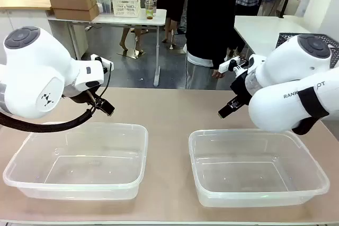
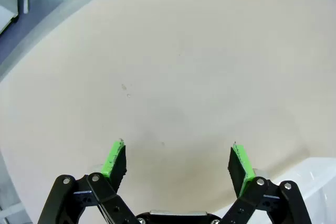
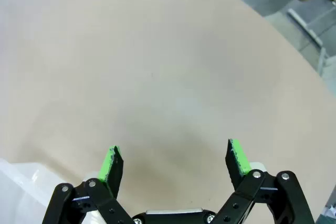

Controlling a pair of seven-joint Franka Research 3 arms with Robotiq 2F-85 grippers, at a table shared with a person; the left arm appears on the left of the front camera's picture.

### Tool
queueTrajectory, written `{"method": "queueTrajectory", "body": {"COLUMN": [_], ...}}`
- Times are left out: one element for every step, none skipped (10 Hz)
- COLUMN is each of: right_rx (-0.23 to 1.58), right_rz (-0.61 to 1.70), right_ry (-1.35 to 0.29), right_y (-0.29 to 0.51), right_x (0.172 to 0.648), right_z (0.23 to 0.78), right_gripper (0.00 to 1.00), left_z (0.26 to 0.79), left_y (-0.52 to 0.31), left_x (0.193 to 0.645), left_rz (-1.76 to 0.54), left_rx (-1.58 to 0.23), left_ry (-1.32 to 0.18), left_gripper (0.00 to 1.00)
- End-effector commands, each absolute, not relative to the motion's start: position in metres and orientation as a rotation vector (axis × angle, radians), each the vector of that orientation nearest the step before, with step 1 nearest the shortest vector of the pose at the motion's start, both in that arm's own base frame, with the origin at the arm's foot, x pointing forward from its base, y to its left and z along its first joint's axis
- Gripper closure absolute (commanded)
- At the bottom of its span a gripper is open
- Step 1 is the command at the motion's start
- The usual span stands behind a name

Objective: Sort the waste into each basket.
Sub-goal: Pick up the Organizing box on the left side of the table and lift it.

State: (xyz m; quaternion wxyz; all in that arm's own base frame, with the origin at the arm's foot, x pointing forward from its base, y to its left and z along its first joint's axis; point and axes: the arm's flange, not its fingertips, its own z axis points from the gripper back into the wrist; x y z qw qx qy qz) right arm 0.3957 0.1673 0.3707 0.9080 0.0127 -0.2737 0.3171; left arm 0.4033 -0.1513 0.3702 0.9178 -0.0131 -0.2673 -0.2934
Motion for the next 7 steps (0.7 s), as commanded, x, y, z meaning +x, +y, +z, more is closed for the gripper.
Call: {"method": "queueTrajectory", "body": {"right_rx": [0.026, 0.026, 0.026, 0.026, 0.026, 0.026, 0.026], "right_rz": [0.654, 0.654, 0.654, 0.654, 0.654, 0.654, 0.654], "right_ry": [-0.565, -0.565, -0.565, -0.565, -0.565, -0.565, -0.565], "right_y": [0.1673, 0.1673, 0.1673, 0.1673, 0.1673, 0.1673, 0.1673], "right_x": [0.3957, 0.3957, 0.3957, 0.3957, 0.3957, 0.3957, 0.3957], "right_z": [0.3707, 0.3707, 0.3707, 0.3707, 0.3707, 0.3707, 0.3707], "right_gripper": [0.0, 0.0, 0.0, 0.0, 0.0, 0.0, 0.0], "left_z": [0.3703, 0.3703, 0.3703, 0.3703, 0.3703, 0.3703, 0.3703], "left_y": [-0.1513, -0.1513, -0.1513, -0.1513, -0.1513, -0.1513, -0.1513], "left_x": [0.4033, 0.4033, 0.4033, 0.4033, 0.4033, 0.4033, 0.4033], "left_rz": [-0.603, -0.603, -0.603, -0.603, -0.603, -0.603, -0.603], "left_rx": [-0.027, -0.027, -0.027, -0.027, -0.027, -0.027, -0.027], "left_ry": [-0.55, -0.55, -0.55, -0.55, -0.55, -0.55, -0.55], "left_gripper": [0.0, 0.0, 0.0, 0.0, 0.0, 0.0, 0.0]}}
